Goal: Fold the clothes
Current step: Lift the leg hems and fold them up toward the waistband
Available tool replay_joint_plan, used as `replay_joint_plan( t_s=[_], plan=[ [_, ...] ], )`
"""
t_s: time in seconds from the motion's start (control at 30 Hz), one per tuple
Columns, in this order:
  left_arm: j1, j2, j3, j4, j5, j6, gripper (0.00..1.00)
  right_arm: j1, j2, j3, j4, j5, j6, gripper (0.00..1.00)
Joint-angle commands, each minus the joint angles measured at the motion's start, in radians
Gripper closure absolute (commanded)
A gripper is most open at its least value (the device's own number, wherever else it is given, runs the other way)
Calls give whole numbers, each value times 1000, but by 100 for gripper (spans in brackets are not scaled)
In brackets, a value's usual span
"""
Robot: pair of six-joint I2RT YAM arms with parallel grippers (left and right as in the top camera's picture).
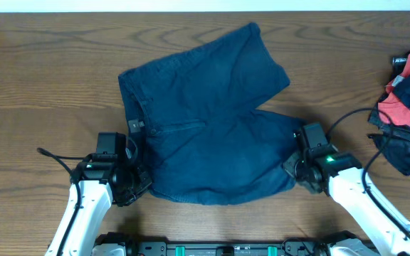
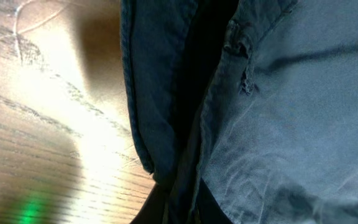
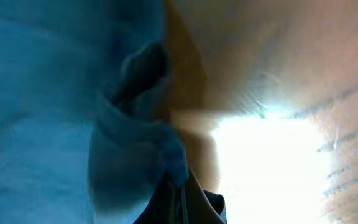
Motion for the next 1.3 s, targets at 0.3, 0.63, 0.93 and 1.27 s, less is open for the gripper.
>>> replay_joint_plan(
  t_s=[0.3,0.63,0.93,1.27],
  plan=[
    [2,-8,8,201,-5,-8,94,-9,-61,169,-30,177,-136,99],
    [2,-38,13,354,-5,-9,94,-8,-61,219,-31,343,-298,98],
    [2,-159,58,371,-14,19,94,-8,-92,280,-18,455,-412,98],
    [2,-326,76,314,-21,19,94,-6,-190,331,-59,504,-435,98]
  ],
)
